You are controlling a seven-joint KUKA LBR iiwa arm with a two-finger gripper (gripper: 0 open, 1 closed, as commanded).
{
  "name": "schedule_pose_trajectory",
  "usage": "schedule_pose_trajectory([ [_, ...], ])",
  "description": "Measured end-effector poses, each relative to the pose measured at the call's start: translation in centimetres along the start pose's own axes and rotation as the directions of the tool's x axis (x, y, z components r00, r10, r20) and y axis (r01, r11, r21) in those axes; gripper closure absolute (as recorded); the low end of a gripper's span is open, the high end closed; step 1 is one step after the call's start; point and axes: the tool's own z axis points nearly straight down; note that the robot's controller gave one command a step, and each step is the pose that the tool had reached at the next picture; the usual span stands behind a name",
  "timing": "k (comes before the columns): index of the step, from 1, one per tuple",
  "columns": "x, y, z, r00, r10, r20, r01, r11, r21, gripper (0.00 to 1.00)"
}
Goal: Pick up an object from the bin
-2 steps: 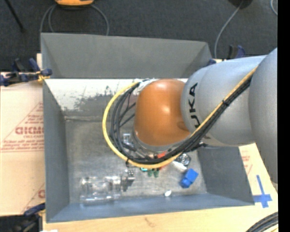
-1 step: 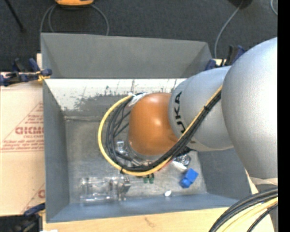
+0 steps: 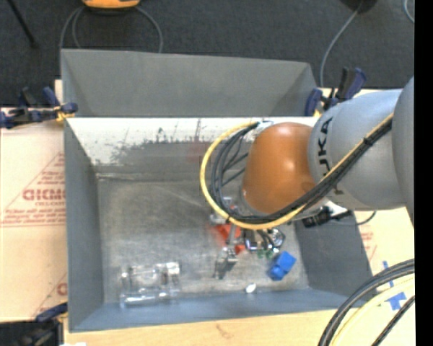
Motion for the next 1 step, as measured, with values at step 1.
schedule_pose_trajectory([
  [1,-4.74,-7.56,4.65,0.992,-0.128,0.005,0.128,0.992,0.0,0.0],
])
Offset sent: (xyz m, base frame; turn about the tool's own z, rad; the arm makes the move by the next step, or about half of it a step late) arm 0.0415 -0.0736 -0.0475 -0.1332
